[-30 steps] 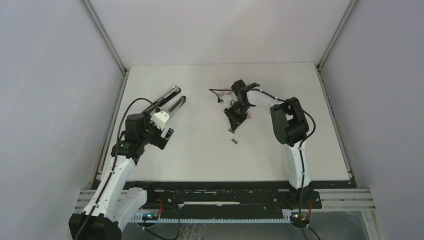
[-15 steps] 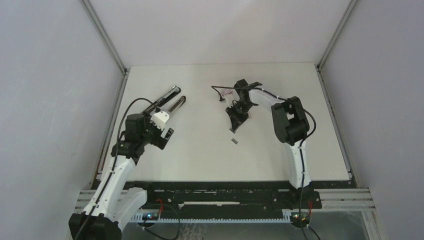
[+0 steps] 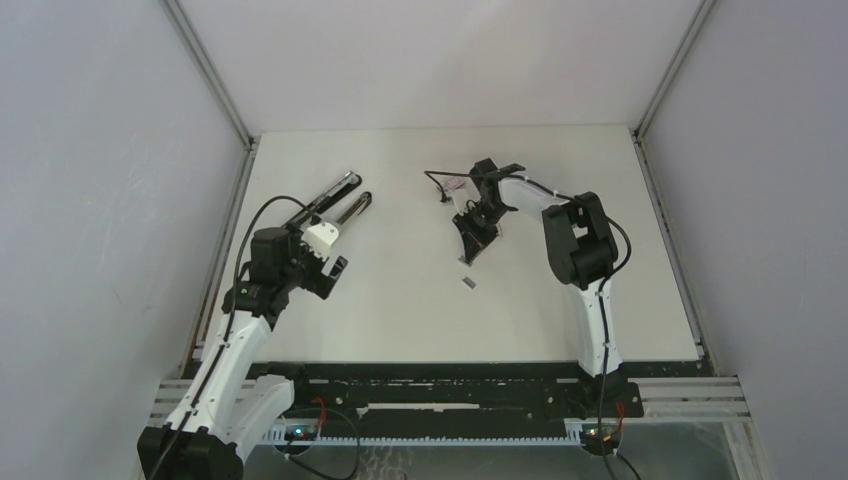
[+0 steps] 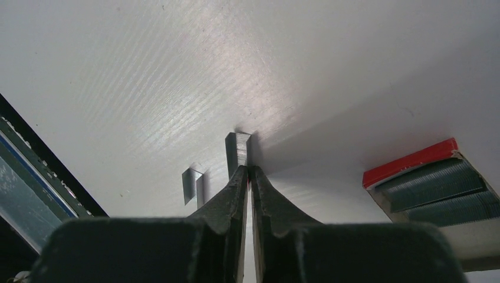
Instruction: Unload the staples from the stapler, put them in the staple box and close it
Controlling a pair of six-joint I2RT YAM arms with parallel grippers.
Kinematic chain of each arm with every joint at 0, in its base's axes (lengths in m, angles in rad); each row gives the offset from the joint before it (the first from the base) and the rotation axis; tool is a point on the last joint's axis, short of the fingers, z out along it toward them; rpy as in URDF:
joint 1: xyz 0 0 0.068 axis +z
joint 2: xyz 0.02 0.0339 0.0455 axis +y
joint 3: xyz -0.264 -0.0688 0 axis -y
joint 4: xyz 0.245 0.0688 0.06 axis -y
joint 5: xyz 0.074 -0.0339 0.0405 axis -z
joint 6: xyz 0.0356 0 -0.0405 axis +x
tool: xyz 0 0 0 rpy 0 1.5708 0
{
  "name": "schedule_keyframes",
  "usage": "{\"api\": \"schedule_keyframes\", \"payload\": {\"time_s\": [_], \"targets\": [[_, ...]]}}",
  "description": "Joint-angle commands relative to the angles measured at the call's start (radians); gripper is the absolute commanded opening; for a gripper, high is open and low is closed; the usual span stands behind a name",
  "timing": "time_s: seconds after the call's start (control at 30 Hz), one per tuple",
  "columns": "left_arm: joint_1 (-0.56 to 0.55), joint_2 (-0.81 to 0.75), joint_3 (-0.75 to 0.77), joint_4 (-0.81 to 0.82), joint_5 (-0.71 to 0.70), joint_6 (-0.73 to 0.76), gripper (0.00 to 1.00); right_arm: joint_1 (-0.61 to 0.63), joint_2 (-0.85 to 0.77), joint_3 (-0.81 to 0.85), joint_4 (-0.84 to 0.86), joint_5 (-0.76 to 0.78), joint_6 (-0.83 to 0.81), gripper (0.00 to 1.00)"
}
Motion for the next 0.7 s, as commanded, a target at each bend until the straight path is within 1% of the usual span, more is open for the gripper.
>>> {"api": "schedule_keyframes", "payload": {"time_s": [0.0, 0.07, 0.2, 0.4, 0.5, 0.67], "targets": [[0.005, -0.007, -0.009, 0.027, 0.005, 0.018, 1.00, -0.023, 0.015, 0.037, 0.007, -0.015, 0.019, 0.09], [0.005, -0.007, -0.009, 0.027, 0.005, 0.018, 1.00, -0.032, 0.019, 0.035, 0.010, -0.007, 0.020, 0.13], [0.005, -0.009, -0.009, 0.027, 0.006, 0.018, 1.00, -0.037, 0.020, 0.028, 0.017, 0.018, 0.011, 0.12], [0.005, -0.009, -0.009, 0.025, 0.005, 0.019, 1.00, -0.039, 0.022, 0.034, 0.002, -0.017, 0.003, 0.11], [0.006, -0.009, -0.009, 0.025, 0.005, 0.018, 1.00, -0.049, 0.027, 0.046, -0.016, -0.051, 0.003, 0.14], [0.006, -0.009, -0.009, 0.025, 0.005, 0.018, 1.00, -0.072, 0.028, 0.051, -0.023, -0.085, 0.010, 0.16]]}}
